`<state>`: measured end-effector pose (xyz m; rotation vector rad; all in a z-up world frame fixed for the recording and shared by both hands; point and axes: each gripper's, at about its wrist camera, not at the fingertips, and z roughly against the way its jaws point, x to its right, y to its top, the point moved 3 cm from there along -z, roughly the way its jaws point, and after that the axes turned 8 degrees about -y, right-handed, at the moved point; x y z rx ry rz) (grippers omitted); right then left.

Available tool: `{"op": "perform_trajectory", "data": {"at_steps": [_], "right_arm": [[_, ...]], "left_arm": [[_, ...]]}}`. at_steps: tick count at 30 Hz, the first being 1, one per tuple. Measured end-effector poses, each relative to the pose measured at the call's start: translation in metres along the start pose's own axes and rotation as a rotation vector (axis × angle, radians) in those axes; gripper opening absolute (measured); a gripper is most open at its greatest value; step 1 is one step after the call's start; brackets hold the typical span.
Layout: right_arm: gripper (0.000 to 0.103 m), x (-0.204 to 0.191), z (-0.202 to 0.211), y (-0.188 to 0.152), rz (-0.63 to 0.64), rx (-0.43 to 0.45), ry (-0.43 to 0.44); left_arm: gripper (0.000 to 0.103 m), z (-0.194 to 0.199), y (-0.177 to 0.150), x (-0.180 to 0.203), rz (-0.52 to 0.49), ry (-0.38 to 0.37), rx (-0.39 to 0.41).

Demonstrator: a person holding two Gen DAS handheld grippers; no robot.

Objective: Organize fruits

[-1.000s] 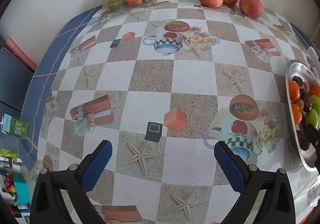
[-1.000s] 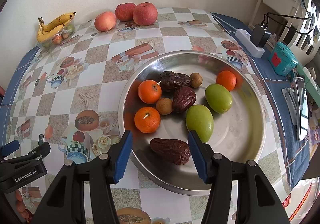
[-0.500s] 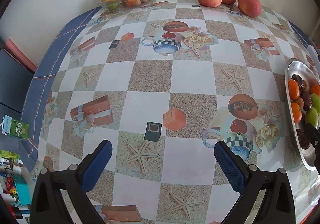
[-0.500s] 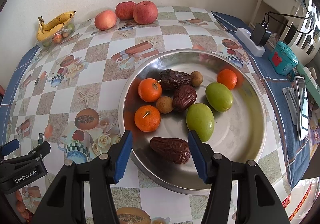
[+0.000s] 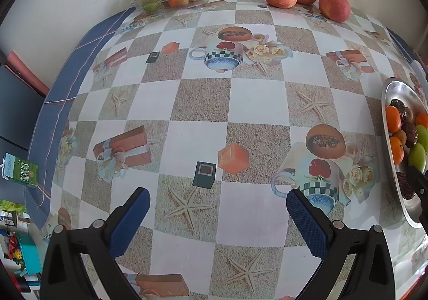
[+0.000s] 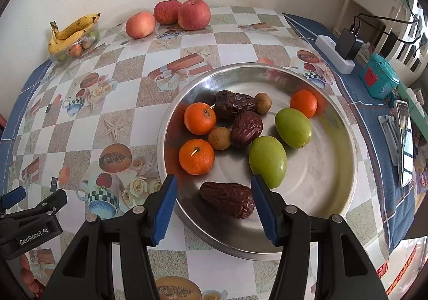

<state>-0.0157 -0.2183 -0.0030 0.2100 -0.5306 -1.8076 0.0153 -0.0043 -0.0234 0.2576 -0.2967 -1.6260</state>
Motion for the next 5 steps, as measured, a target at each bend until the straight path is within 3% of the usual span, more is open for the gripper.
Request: {"op": "perform_trajectory", "data": {"at_steps": [5], "right_arm": [[0.058,-0.0001,-0.0003,-0.0002,0.001,-0.001,-0.001]], "left_arm": [[0.103,0.0072,0.0023,-0.0022,0.028,-0.016,0.038]]}}
